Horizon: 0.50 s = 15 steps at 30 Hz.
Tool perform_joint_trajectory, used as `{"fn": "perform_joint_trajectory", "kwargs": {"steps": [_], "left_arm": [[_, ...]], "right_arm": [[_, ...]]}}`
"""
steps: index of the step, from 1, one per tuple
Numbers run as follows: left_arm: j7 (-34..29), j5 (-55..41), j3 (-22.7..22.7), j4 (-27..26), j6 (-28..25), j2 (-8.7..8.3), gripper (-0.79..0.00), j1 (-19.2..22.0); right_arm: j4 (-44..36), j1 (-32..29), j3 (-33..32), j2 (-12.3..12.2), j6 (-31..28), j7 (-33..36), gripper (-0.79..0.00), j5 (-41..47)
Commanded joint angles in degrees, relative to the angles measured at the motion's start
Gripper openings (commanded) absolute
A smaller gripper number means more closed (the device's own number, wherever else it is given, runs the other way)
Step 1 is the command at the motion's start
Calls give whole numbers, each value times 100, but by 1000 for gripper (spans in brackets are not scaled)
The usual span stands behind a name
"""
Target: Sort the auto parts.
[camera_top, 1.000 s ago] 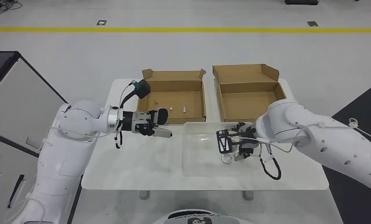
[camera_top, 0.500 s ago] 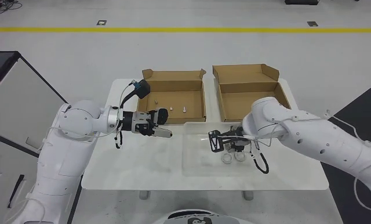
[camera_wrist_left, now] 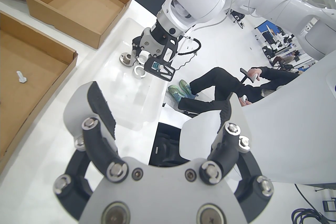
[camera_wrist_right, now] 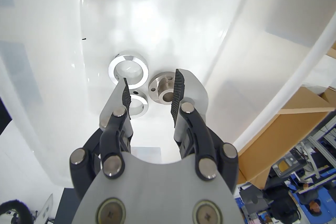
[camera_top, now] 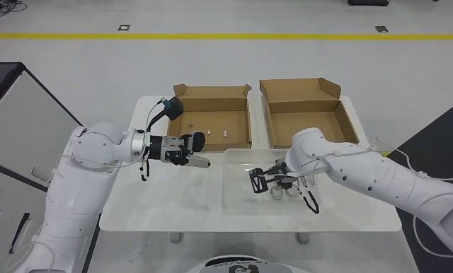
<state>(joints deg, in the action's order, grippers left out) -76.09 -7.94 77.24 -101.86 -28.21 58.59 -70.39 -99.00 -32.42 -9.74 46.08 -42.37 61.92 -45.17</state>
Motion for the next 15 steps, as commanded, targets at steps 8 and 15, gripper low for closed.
{"fn": "perform_joint_trajectory", "kwargs": {"steps": [8, 15], "left_arm": [[0, 0, 0, 0, 0, 0, 0, 0], [0, 0, 0, 0, 0, 0, 0, 0]], "right_arm": [[245, -163, 0, 207, -41, -41, -443, -294], [413, -244, 0, 322, -93, -93, -443, -402]]}}
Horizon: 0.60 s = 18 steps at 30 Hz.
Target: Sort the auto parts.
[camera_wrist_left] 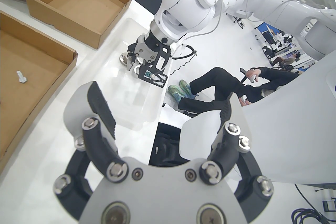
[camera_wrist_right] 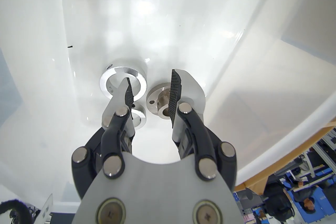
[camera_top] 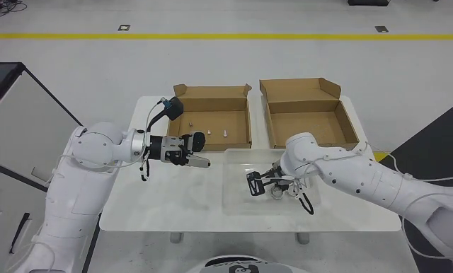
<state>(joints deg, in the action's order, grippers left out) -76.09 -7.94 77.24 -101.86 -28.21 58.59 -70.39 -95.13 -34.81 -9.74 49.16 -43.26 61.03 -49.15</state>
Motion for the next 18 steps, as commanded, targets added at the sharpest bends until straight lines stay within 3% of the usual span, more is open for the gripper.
{"fn": "perform_joint_trajectory", "kwargs": {"steps": [1, 18], "left_arm": [[0, 0, 0, 0, 0, 0, 0, 0], [0, 0, 0, 0, 0, 0, 0, 0]], "right_arm": [[46, -14, 0, 27, -12, -12, -443, -5], [161, -106, 0, 204, -168, -168, -440, -153]]}}
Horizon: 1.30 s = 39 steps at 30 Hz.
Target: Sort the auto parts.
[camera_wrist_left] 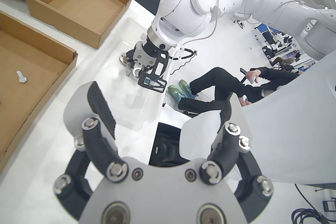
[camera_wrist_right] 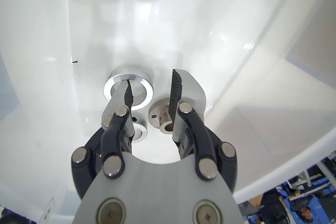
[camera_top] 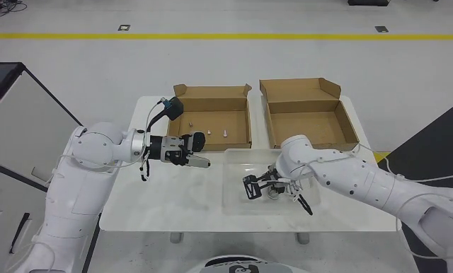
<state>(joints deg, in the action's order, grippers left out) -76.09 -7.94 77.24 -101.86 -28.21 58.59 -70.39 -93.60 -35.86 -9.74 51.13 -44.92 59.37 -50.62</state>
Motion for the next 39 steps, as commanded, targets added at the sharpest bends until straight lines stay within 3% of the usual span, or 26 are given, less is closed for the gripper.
{"fn": "perform_joint_trajectory", "kwargs": {"steps": [1, 15, 17, 18, 19, 20, 32, 39], "left_arm": [[0, 0, 0, 0, 0, 0, 0, 0], [0, 0, 0, 0, 0, 0, 0, 0], [0, 0, 0, 0, 0, 0, 0, 0], [0, 0, 0, 0, 0, 0, 0, 0], [0, 0, 0, 0, 0, 0, 0, 0], [0, 0, 0, 0, 0, 0, 0, 0], [0, 0, 0, 0, 0, 0, 0, 0], [0, 0, 0, 0, 0, 0, 0, 0]], "right_arm": [[17, 1, 0, 14, 4, 4, -443, -26], [195, -77, 0, 88, 66, 67, -483, -2], [224, -92, 0, 109, 81, 81, -542, 0], [237, -97, 0, 118, 87, 88, -619, 1], [250, -97, 0, 126, 99, 100, -760, 4], [260, -95, 0, 134, 117, 117, -785, 28], [-71, 154, 0, 60, 381, 380, -785, 328], [-608, 608, -373, -328, 609, 608, -785, 1443]]}}
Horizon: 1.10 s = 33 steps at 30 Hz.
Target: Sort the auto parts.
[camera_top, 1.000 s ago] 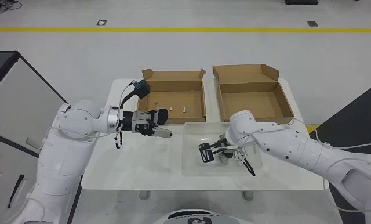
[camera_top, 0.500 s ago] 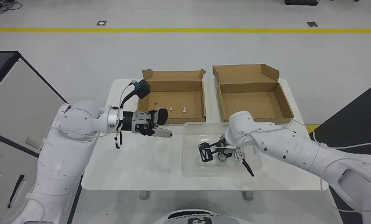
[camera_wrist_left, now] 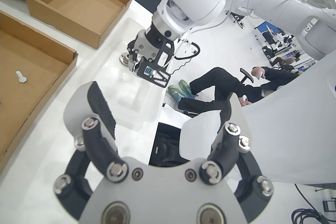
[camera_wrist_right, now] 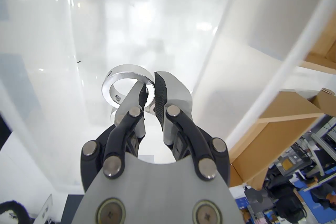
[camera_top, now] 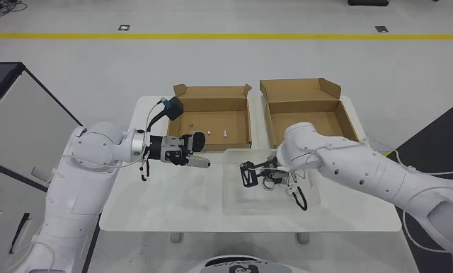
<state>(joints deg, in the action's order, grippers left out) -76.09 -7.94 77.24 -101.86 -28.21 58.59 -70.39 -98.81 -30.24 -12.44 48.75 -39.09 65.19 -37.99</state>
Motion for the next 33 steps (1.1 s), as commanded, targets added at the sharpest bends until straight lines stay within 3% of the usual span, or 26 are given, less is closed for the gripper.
{"fn": "perform_joint_trajectory", "kwargs": {"steps": [1, 10, 23, 27, 33], "left_arm": [[0, 0, 0, 0, 0, 0, 0, 0], [0, 0, 0, 0, 0, 0, 0, 0], [0, 0, 0, 0, 0, 0, 0, 0], [0, 0, 0, 0, 0, 0, 0, 0], [0, 0, 0, 0, 0, 0, 0, 0]], "right_arm": [[-184, 76, -209, -175, 16, 15, -785, 356], [-831, 120, -1056, -979, -37, -38, -785, 1426], [-814, 108, -1068, -979, -7, -92, -785, 1437], [-261, -6, -1406, -1054, -84, -806, -785, 2187], [552, -275, -1781, -1239, -717, -1144, -785, 3808]]}}
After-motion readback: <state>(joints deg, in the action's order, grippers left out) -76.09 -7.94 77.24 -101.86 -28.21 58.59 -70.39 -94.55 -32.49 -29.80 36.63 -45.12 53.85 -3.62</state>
